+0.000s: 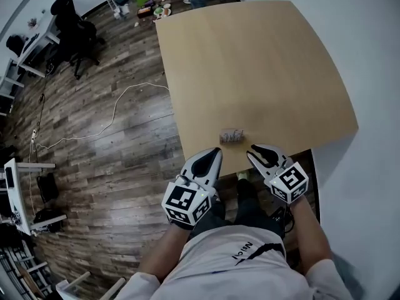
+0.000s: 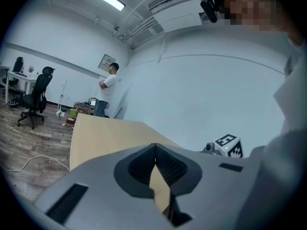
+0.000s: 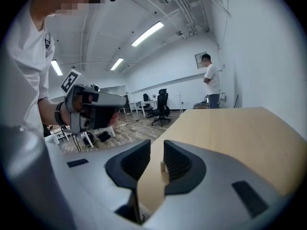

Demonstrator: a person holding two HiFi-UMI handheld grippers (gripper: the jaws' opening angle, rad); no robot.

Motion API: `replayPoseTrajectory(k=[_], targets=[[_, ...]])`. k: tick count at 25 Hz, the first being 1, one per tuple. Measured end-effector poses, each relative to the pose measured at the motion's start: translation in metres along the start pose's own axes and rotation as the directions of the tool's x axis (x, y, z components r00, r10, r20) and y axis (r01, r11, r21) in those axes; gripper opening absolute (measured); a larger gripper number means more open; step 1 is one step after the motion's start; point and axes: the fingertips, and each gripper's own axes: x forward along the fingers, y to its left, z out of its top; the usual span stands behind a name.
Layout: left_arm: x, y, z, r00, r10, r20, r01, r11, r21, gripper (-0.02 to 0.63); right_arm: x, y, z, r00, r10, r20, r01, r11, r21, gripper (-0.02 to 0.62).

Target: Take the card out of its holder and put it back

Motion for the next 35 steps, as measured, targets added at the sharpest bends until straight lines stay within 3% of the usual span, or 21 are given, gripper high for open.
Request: replayPoseTrajectory(k=[9, 17, 25, 35], targets=[[0.062, 0.024, -0.006, 0.992, 0.123, -0.025, -0.124, 0.992, -0.031, 0.012, 0.059, -0.080, -0.056, 0.967, 0.191, -0.167, -0.201, 0.979, -0.044, 0.081], [0.089, 0.038, -0.017, 0.974, 0.220, -0.044, -0.223, 0.973, -0.053, 0.012, 0.102, -0.088, -0.089, 0.906, 0.355, -0.231, -0.384, 0.919, -0.094, 0.094], [0.097, 0.054, -0.031, 0.958, 0.281, -0.066, -0.285, 0.955, -0.082, 0.012, 0.122, -0.089, -0.096, 0.875, 0.436, -0.211, -0.466, 0.876, -0.122, 0.092], [0.096, 0.057, -0.044, 0.949, 0.305, -0.079, -0.312, 0.946, -0.084, 0.012, 0.120, -0.079, -0.097, 0.848, 0.496, -0.187, -0.523, 0.840, -0.141, 0.028]])
